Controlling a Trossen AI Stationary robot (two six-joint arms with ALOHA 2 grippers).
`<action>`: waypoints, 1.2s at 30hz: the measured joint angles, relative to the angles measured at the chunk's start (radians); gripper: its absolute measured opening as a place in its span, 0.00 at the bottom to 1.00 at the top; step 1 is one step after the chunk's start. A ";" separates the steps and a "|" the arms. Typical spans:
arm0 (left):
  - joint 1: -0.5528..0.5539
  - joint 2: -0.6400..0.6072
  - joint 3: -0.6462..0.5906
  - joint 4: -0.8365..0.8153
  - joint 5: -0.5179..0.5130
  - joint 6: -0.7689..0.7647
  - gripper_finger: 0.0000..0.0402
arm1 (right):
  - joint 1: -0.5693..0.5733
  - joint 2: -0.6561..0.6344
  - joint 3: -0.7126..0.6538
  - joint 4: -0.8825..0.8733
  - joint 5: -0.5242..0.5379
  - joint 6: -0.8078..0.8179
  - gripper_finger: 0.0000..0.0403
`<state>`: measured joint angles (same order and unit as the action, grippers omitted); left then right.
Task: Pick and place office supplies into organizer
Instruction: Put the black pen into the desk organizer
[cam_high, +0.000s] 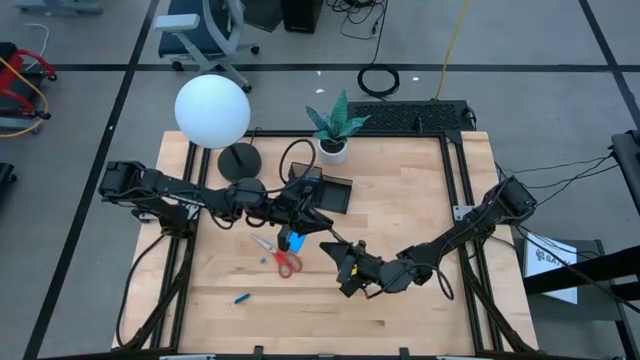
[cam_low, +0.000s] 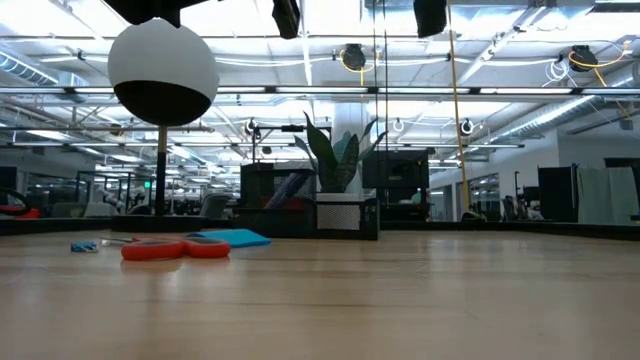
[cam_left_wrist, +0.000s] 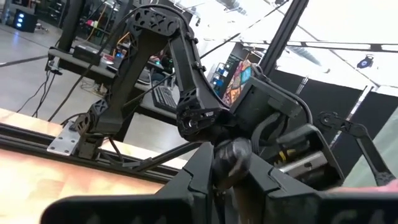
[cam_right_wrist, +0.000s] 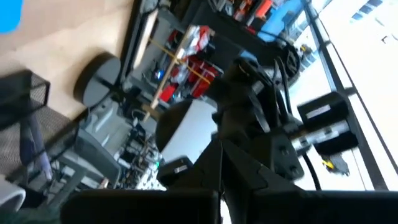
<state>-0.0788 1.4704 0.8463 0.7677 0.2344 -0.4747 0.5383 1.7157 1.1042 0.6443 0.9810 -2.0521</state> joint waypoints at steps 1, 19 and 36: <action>0.000 0.000 0.000 0.000 0.000 0.002 0.11 | 0.007 0.000 0.000 0.019 0.015 -0.015 0.00; 0.001 0.000 -0.001 -0.010 0.007 0.044 0.11 | 0.085 0.000 0.000 0.040 0.172 0.029 0.06; 0.049 0.002 -0.003 -0.093 0.132 -0.050 0.11 | 0.179 -0.002 0.002 -0.007 0.170 0.214 0.56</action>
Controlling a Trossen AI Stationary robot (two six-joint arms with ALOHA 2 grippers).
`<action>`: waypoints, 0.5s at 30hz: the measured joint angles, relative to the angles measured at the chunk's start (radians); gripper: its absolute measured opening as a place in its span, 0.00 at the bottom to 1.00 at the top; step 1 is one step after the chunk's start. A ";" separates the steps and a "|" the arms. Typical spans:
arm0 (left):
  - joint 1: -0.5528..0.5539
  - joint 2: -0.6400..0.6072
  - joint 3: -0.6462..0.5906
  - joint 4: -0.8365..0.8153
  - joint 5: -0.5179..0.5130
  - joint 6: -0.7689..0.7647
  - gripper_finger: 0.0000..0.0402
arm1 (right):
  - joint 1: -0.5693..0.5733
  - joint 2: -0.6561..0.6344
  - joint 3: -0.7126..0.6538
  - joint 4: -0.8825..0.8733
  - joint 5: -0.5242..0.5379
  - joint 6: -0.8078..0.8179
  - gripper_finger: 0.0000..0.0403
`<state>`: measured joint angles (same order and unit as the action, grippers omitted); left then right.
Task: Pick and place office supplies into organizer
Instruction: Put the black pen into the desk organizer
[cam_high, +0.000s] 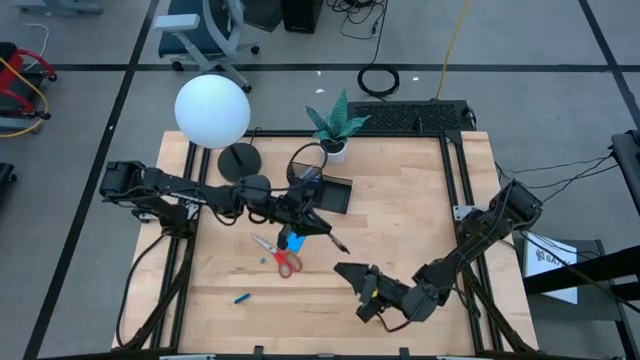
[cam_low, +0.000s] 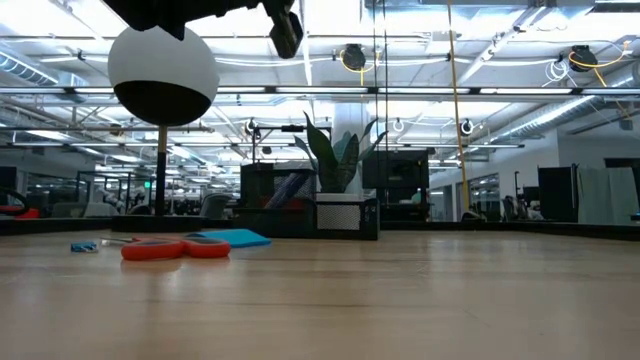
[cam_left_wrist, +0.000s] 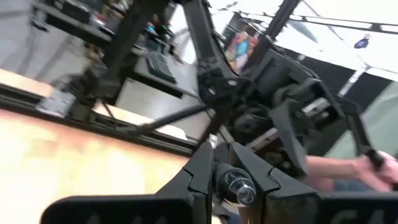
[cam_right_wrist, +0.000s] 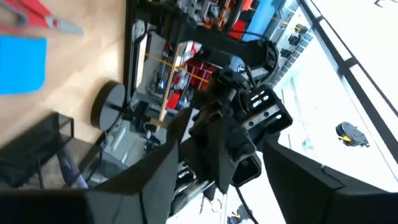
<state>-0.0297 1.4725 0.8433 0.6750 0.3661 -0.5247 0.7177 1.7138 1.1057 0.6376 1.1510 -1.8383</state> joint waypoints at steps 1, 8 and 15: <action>-0.001 0.000 0.000 -0.001 0.018 -0.009 0.11 | 0.007 0.000 0.000 -0.007 -0.001 0.013 0.58; -0.010 0.000 0.000 -0.028 0.088 -0.088 0.11 | 0.052 0.000 0.000 -0.127 -0.029 0.025 0.62; -0.063 0.000 0.000 -0.065 0.116 -0.108 0.11 | 0.050 0.001 0.000 -0.203 -0.137 0.014 0.58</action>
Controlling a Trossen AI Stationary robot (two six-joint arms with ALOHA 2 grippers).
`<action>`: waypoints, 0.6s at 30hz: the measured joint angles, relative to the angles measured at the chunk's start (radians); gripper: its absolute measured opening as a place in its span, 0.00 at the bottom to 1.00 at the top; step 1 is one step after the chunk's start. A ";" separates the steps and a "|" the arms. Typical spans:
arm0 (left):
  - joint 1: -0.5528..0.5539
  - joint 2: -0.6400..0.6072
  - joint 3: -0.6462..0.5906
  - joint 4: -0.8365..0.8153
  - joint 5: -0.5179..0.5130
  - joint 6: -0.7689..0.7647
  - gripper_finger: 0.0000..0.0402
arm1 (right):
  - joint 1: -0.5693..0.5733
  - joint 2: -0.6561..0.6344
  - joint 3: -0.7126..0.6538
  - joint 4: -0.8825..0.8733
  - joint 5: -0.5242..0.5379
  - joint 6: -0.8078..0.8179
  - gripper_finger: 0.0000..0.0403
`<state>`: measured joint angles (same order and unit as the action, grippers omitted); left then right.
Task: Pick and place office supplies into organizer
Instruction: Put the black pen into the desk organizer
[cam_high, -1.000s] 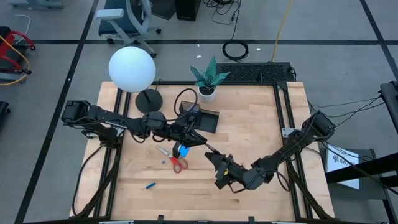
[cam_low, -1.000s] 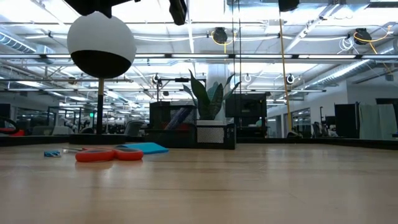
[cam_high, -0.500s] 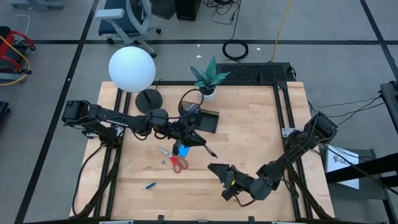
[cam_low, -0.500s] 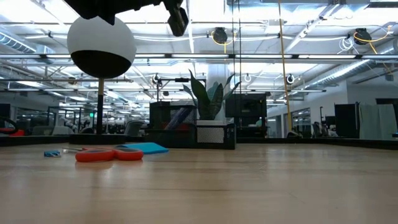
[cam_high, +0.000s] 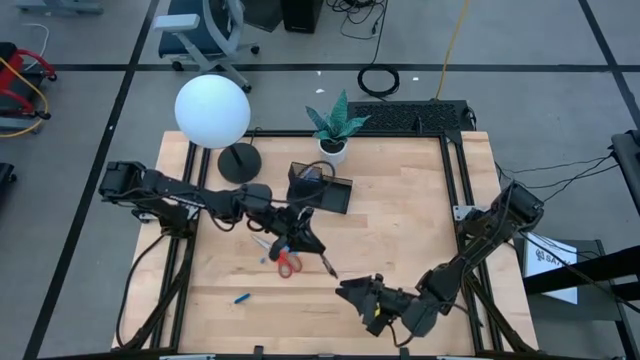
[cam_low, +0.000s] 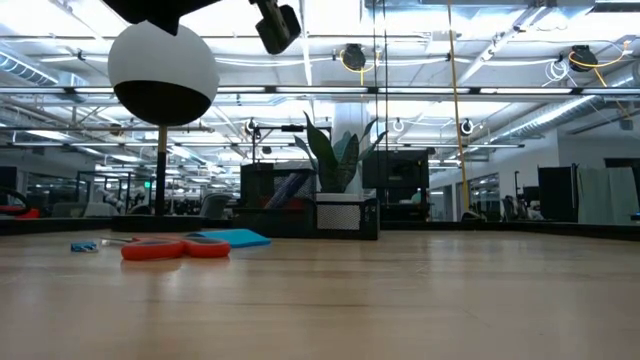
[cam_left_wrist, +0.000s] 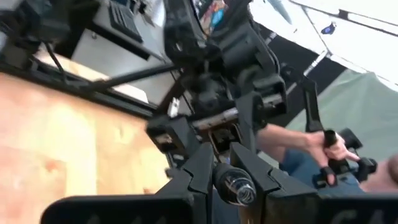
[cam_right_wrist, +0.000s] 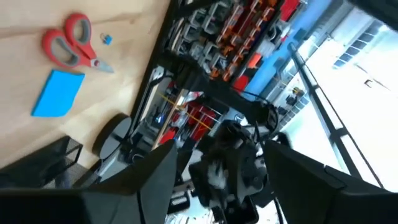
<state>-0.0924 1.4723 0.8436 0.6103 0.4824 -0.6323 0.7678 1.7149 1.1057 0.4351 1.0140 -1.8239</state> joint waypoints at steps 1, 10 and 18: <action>-0.010 0.000 0.000 -0.010 0.000 0.000 0.11 | -0.009 0.000 0.000 0.000 -0.006 -0.012 0.57; -0.082 0.000 0.000 -0.042 -0.040 -0.002 0.11 | -0.107 0.000 0.000 0.011 -0.167 -0.059 0.55; -0.100 -0.001 0.001 -0.070 -0.064 0.018 0.11 | -0.167 0.000 0.000 0.069 -0.286 -0.133 0.55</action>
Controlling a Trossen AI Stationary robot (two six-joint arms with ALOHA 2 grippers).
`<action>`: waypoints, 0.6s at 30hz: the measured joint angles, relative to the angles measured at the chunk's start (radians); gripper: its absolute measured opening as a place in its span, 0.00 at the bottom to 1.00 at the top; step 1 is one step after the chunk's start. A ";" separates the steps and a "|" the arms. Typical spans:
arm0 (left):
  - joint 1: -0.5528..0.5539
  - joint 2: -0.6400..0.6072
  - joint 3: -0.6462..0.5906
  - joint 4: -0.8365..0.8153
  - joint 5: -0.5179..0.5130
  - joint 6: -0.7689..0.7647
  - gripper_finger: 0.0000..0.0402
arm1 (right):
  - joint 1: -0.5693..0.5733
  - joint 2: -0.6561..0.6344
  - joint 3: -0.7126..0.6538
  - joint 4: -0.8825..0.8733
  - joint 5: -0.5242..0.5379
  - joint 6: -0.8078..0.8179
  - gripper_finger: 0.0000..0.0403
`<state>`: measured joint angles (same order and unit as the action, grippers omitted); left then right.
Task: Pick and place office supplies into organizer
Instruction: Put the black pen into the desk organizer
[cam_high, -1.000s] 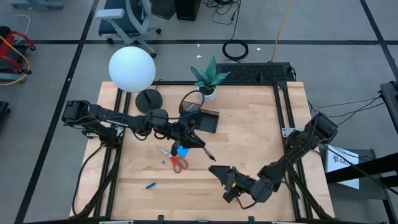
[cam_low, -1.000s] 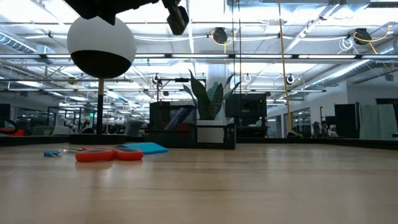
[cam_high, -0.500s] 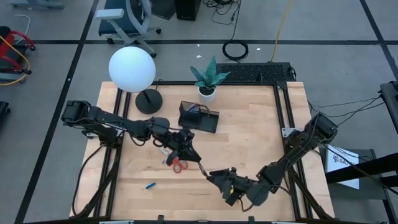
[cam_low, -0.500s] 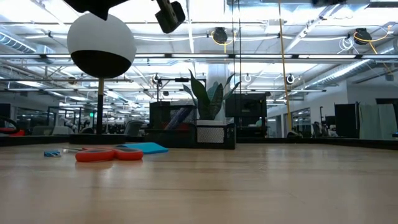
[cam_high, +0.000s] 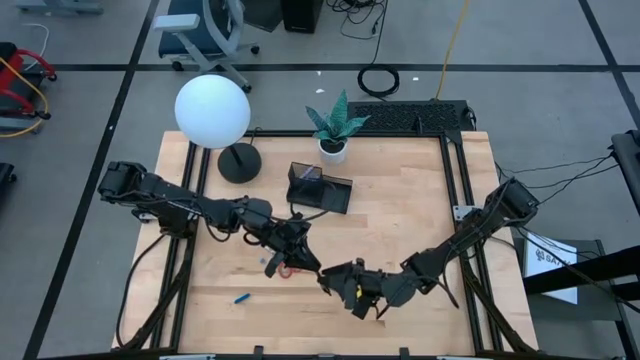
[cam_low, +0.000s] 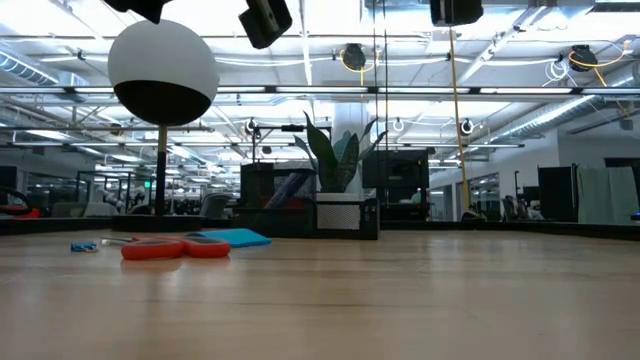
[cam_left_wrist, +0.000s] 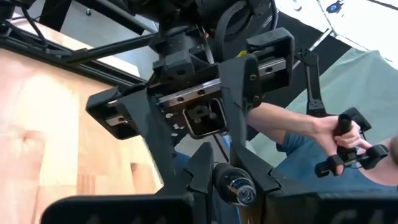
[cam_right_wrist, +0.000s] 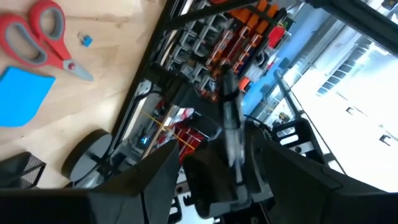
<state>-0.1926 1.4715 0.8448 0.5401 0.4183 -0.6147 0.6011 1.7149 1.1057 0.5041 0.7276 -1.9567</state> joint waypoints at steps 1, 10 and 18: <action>0.001 0.000 0.000 -0.001 0.000 0.003 0.11 | -0.004 0.000 0.000 0.000 -0.004 0.002 0.55; 0.004 0.000 0.000 0.000 -0.006 0.008 0.11 | -0.015 0.005 0.000 0.000 -0.026 0.024 0.40; 0.019 0.000 0.000 0.000 -0.011 0.010 0.11 | -0.011 0.005 0.000 -0.006 -0.026 0.030 0.17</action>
<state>-0.1740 1.4715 0.8452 0.5400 0.4076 -0.6048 0.5903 1.7203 1.1053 0.4977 0.7012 -1.9266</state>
